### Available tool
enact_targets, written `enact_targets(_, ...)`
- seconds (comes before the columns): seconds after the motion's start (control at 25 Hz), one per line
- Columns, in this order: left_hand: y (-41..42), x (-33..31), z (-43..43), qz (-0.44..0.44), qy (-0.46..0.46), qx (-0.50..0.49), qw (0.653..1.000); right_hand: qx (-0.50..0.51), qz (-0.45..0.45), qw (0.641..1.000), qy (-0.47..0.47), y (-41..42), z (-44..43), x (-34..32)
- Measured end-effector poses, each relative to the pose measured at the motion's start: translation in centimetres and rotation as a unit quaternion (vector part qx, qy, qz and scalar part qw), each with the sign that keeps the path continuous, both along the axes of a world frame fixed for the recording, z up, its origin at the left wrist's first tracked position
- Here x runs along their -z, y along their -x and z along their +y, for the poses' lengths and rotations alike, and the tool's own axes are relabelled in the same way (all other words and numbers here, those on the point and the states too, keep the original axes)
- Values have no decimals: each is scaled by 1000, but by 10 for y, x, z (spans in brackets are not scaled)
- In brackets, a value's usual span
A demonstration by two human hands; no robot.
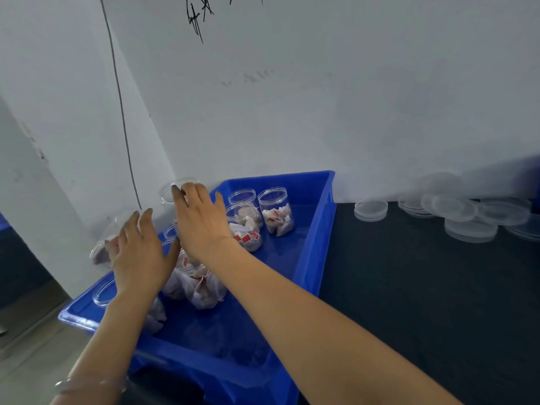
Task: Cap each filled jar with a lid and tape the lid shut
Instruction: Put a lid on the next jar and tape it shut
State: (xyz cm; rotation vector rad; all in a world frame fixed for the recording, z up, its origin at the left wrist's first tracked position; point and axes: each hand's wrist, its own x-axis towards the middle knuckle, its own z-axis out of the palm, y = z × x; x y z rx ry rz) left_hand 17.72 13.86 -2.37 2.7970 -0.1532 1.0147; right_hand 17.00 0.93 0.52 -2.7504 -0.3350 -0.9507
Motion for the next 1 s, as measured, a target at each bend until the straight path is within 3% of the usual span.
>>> enact_targets(0.2, -4, -7, -15, -58, -13, 173, 983, -21, -52, 998, -7, 3, -2, -1)
enact_targets(0.32, -3, -15, -26, -55, -12, 150, 987, -32, -73, 997, -1, 11, -7, -3)
enact_targets(0.48, 24, -33, -46, -68, 53, 157, 984, -60, -76, 995, 0, 38, -37, -14)
enact_targets(0.6, 61, -50, -86, -126, 104, 199, 966, -108, -179, 972, -109, 72, -73, -14)
enact_targets(0.72, 101, -60, -143, -132, 145, 274, 941, -78, -276, 933, -215, 115, -126, -3)
enact_targets(0.84, 133, -42, -209, -93, 173, 362, 911, -27, -268, 914, -305, 156, -188, 21)
enact_targets(1.0, 156, 22, -285, 66, 196, 432, 878, 76, -179, 929, -316, 195, -262, 81)
